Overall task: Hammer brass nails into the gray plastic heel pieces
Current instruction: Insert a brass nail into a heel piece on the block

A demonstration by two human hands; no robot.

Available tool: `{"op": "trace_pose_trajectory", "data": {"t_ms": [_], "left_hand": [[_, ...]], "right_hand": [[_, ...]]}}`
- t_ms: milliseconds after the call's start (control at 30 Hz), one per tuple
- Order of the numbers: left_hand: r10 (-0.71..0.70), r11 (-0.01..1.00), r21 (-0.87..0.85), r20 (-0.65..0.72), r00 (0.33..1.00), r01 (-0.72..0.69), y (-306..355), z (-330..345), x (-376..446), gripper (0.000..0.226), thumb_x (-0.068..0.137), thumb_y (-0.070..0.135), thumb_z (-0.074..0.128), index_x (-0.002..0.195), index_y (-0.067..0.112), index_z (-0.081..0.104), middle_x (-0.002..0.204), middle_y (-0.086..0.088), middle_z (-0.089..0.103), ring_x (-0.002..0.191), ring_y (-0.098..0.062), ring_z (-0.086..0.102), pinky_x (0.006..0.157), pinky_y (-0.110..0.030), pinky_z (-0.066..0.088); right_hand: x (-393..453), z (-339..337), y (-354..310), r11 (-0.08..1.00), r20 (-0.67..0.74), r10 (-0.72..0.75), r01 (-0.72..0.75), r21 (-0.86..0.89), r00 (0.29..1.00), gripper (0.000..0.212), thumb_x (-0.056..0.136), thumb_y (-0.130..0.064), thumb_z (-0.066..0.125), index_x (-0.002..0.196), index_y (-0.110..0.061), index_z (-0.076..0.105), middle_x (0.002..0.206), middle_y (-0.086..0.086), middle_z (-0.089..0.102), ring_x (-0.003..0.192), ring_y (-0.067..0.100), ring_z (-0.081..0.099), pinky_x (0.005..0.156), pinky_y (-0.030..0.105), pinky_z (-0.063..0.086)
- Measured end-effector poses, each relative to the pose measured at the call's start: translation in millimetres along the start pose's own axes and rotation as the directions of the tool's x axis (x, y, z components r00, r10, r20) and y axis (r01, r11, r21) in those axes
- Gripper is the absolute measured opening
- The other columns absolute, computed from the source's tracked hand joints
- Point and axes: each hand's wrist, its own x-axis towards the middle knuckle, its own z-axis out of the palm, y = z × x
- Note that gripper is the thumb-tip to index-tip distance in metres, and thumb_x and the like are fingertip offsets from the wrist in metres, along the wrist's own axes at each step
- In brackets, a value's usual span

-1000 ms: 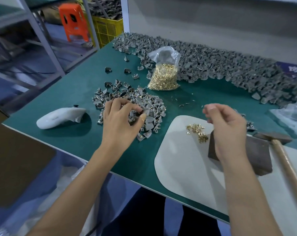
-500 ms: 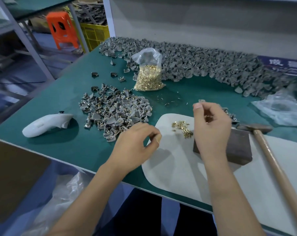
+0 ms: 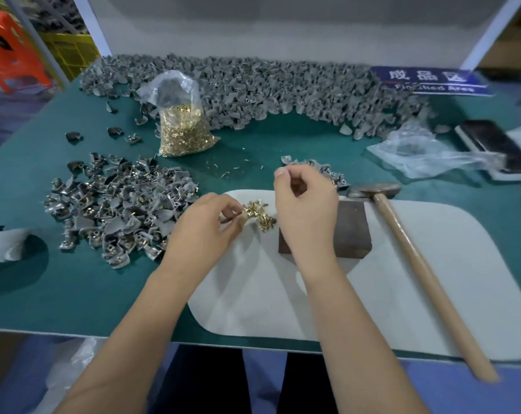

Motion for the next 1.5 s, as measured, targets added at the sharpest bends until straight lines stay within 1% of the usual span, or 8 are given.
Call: {"op": "trace_pose_trajectory", "data": {"t_ms": [100, 333, 567, 800, 1067, 1200, 1367, 1500], "left_hand": [[0.005, 0.999, -0.035, -0.016, 1.0, -0.006, -1.7, 0.3, 1.9, 0.01, 0.089, 0.027, 0.078, 0.09, 0.022, 0.069, 0.084, 0.009, 0.056, 0.078, 0.005, 0.051, 0.068, -0.007, 0.037], [0.023, 0.995, 0.095, 0.005, 1.0, -0.024, 5.3, 0.3, 1.7, 0.012, 0.094, 0.033, 0.07, 0.089, 0.022, 0.071, 0.085, 0.009, 0.054, 0.073, -0.013, 0.054, 0.067, -0.036, 0.047], [0.035, 0.985, 0.167, 0.048, 0.998, -0.042, 16.5, -4.1, -1.1, 0.013, 0.1, 0.024, 0.058, 0.107, 0.018, 0.067, 0.102, -0.001, 0.057, 0.09, -0.026, 0.061, 0.069, -0.038, 0.044], [-0.107, 0.994, 0.011, -0.22, 0.97, 0.112, 1.0, -9.0, -15.6, 0.022, 0.105, 0.042, 0.047, 0.104, 0.024, 0.06, 0.102, 0.015, 0.053, 0.083, -0.005, 0.052, 0.062, -0.029, 0.039], [-0.119, 0.982, -0.173, -0.217, 0.969, 0.082, -2.3, -11.0, -20.7, 0.011, 0.103, 0.042, 0.056, 0.095, 0.035, 0.059, 0.092, 0.02, 0.056, 0.078, 0.006, 0.052, 0.064, -0.016, 0.036], [-0.202, 0.815, -0.569, -0.105, 0.974, 0.108, -3.1, -15.3, -15.1, 0.01, 0.1, 0.032, 0.065, 0.095, 0.025, 0.069, 0.082, 0.019, 0.066, 0.071, 0.005, 0.055, 0.066, -0.011, 0.039], [-0.236, 0.659, -0.734, 0.007, 0.972, 0.165, 11.7, -18.2, -1.3, 0.018, 0.099, 0.037, 0.064, 0.087, 0.026, 0.073, 0.057, 0.021, 0.057, 0.05, 0.003, 0.047, 0.052, -0.008, 0.036], [-0.179, 0.591, -0.771, 0.161, 0.971, 0.237, 26.7, -18.5, 26.0, 0.032, 0.088, 0.053, 0.066, 0.074, 0.025, 0.074, 0.054, 0.008, 0.046, 0.049, -0.01, 0.033, 0.047, -0.019, 0.03]], "right_hand": [[0.7, 1.5, 1.7, 1.0, 0.004, -0.013, 0.013, -0.021, 1.0, 0.015, 0.096, -0.012, 0.065, 0.083, -0.011, 0.072, 0.077, -0.005, 0.068, 0.074, 0.005, 0.06, 0.072, 0.015, 0.045], [0.9, 3.5, 3.2, 0.999, 0.003, -0.029, 0.029, -0.046, 1.0, 0.014, 0.096, -0.014, 0.065, 0.084, -0.013, 0.072, 0.077, -0.008, 0.069, 0.075, 0.006, 0.062, 0.073, 0.018, 0.047], [-5.5, 4.8, 8.4, 0.964, 0.193, -0.161, 0.195, -0.178, 0.968, 0.012, 0.096, -0.025, 0.063, 0.089, -0.021, 0.072, 0.083, -0.009, 0.068, 0.082, 0.015, 0.063, 0.078, 0.037, 0.052], [-13.8, 21.1, 9.7, 0.753, 0.402, -0.338, 0.5, -0.427, 0.851, 0.011, 0.094, -0.03, 0.062, 0.089, -0.025, 0.07, 0.085, -0.006, 0.065, 0.081, 0.02, 0.061, 0.068, 0.036, 0.046], [-14.4, 17.7, 12.1, 0.799, 0.404, -0.324, 0.476, -0.368, 0.856, 0.006, 0.092, -0.032, 0.063, 0.088, -0.031, 0.068, 0.086, -0.012, 0.064, 0.078, 0.011, 0.058, 0.067, 0.033, 0.044], [-13.2, 14.4, 9.0, 0.862, 0.423, -0.355, 0.467, -0.196, 0.834, 0.007, 0.093, -0.028, 0.066, 0.092, -0.033, 0.071, 0.09, -0.018, 0.065, 0.076, 0.008, 0.059, 0.07, 0.031, 0.048], [-3.5, 5.9, 6.9, 0.932, 0.445, -0.336, 0.362, 0.028, 0.83, 0.014, 0.093, -0.014, 0.074, 0.102, -0.024, 0.075, 0.093, -0.014, 0.071, 0.085, 0.014, 0.065, 0.078, 0.011, 0.042], [10.7, -8.9, 2.6, 0.932, 0.363, -0.355, 0.358, 0.06, 0.862, 0.012, 0.093, -0.017, 0.075, 0.101, -0.026, 0.075, 0.095, -0.012, 0.073, 0.093, 0.014, 0.068, 0.082, 0.015, 0.048]]}}
